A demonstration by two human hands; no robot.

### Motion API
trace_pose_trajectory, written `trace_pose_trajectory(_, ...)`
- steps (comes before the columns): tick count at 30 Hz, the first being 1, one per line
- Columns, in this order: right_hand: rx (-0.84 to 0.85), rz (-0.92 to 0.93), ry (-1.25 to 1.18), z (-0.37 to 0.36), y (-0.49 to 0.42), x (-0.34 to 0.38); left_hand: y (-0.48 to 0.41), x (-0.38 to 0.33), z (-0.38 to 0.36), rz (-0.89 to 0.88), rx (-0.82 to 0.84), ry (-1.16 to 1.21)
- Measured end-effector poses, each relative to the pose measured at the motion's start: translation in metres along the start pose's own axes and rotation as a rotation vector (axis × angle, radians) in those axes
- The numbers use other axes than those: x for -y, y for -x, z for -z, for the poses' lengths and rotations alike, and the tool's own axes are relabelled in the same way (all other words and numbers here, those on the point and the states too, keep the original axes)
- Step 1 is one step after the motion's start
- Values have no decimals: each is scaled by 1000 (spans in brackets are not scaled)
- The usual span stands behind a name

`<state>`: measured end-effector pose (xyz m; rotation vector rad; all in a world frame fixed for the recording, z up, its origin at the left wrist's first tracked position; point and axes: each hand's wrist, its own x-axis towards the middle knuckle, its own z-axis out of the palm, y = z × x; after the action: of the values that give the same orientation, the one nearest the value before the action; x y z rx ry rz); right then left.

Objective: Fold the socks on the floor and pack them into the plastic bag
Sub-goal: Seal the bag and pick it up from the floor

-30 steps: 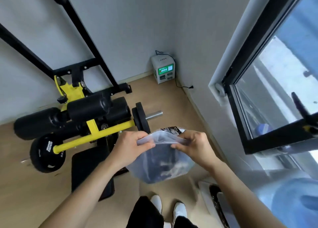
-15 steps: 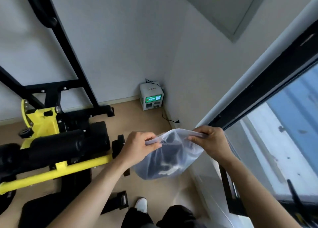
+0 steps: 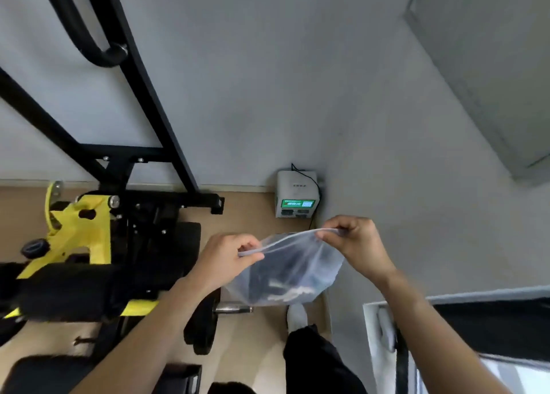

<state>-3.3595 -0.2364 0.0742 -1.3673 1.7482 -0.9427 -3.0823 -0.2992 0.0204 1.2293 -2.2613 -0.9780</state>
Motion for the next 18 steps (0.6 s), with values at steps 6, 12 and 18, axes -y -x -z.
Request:
trace_pose_trajectory(6,221,123,-14,0,-125,1,-49,27,-2,290,-67,-1)
trace_pose_trajectory(12,365,188,107,-19,-215,8,-78,57,-5,407,-177,69)
trace_pose_trajectory(18,390,145,187,-43,-301,14,-125,99,-3,380,-381,171)
